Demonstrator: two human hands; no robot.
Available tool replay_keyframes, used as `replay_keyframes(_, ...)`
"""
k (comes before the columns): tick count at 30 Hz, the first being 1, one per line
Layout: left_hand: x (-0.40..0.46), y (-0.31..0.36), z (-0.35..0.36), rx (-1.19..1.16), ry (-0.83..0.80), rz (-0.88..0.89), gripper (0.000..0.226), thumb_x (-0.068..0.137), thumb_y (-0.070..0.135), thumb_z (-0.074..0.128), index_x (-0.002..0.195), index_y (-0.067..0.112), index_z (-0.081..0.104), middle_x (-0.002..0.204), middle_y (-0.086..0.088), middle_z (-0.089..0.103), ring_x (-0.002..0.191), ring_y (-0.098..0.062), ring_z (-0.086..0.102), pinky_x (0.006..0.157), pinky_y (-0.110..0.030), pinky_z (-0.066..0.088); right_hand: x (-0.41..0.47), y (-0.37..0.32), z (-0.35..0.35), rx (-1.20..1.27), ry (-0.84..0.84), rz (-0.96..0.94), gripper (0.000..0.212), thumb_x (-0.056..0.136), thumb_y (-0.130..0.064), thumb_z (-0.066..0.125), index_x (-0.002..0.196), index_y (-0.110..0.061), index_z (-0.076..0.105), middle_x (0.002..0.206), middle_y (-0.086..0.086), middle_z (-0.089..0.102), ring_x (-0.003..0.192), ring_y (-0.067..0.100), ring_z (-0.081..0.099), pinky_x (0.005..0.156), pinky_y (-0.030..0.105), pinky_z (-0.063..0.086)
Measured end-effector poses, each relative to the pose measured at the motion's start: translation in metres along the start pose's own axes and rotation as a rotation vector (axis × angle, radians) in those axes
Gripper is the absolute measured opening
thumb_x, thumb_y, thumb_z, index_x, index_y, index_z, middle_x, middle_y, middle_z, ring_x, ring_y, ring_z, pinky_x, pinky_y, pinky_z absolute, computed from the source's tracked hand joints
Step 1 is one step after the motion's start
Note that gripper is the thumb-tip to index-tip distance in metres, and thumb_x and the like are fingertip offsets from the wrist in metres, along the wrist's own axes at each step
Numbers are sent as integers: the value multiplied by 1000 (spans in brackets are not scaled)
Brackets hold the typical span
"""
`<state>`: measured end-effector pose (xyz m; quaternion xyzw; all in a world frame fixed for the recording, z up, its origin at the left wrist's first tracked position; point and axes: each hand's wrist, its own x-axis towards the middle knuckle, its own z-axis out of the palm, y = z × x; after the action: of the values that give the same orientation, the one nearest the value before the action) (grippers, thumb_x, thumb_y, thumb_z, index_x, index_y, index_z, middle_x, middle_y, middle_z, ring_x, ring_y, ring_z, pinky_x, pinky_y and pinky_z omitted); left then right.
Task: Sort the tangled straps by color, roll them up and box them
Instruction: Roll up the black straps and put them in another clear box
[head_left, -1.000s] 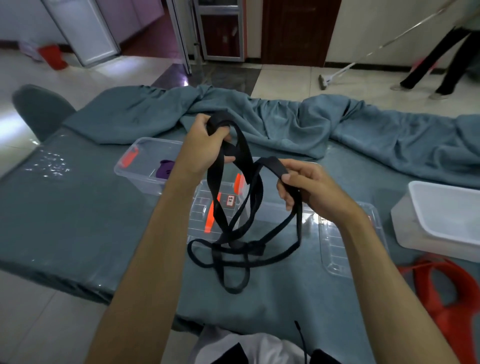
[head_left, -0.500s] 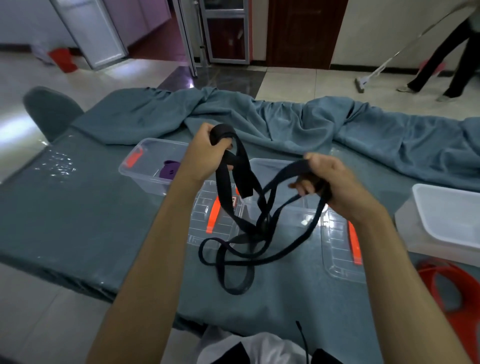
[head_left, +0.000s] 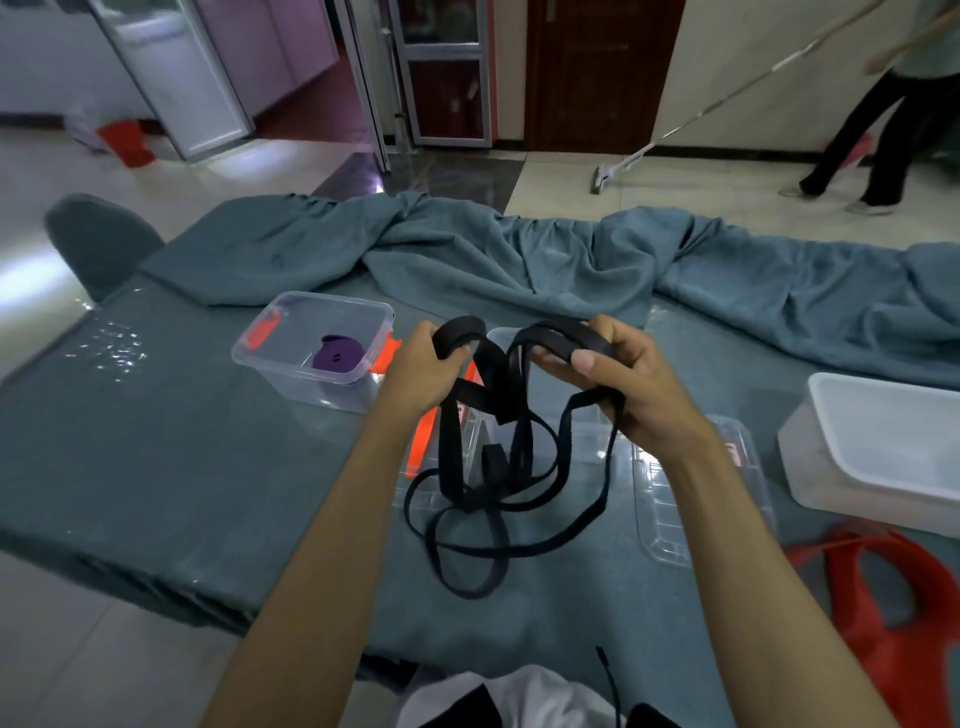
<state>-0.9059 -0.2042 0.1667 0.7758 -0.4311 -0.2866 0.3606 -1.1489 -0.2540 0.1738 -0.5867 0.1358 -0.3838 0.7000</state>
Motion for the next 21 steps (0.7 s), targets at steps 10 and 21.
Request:
replay_keyframes(10,-20,-18,-3,-173,154,-19,19,97,39,69,97,23,58,99,-10,74,95,-29,73,89,-57,60,-24,-12,-17,182,5,-56,22,94,-7,57,79,-22,59,95,4,76,106,22,76,106,52,53)
replay_keyframes(21,-34,1,-29,-231,214,189,14,97,55,61,97,41,57,91,14,78,93,-9,75,89,-54,62,-58,73,-29,-711,-24,509,49,88,-32,85,62,-26,44,59,-13,44,58,3,48,63,29,41)
